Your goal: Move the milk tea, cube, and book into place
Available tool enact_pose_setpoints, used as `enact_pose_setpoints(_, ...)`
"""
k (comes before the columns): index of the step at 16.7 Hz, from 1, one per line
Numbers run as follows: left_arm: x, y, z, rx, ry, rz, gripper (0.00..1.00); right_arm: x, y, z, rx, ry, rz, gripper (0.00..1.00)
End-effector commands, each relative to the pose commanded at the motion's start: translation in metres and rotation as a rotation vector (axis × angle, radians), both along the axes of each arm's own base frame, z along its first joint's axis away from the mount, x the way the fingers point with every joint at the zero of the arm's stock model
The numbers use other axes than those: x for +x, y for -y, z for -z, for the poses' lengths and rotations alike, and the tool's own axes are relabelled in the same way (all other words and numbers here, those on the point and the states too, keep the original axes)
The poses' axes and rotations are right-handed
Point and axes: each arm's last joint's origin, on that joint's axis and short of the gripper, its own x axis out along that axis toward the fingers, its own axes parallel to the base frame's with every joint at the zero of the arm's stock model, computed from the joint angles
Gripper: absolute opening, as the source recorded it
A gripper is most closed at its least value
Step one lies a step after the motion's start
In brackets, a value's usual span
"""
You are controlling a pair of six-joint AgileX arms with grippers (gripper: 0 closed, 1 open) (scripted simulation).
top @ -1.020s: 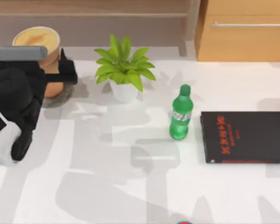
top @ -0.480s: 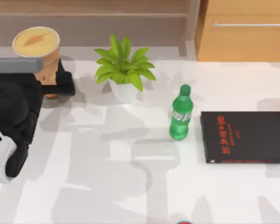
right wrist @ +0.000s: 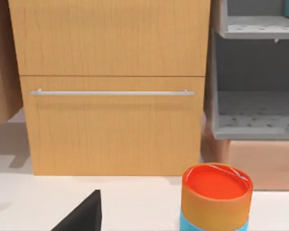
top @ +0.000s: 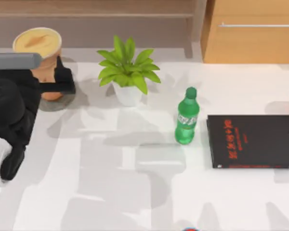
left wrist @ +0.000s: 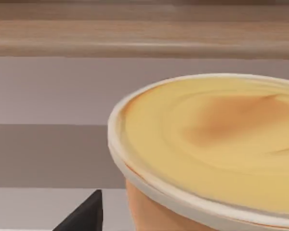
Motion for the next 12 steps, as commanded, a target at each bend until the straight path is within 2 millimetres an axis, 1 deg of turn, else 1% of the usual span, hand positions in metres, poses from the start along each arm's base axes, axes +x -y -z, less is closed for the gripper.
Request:
enact_pose_setpoints(5,-0.013,0.000,-0.028,0.000,0.000,0.001,1.00,0.000,0.000,0.000,0.000,0.000,0.000,1.00)
enact_pose_setpoints(9,-0.015,0.000,-0.031,0.001,-0.003,0.002,1.00,0.000,0.000,0.000,0.000,0.000,0.000,1.00)
enact_pose_setpoints(12,-0.012,-0.001,-0.034,0.003,0.006,0.001,1.00,0.000,0.000,0.000,0.000,0.000,0.000,1.00)
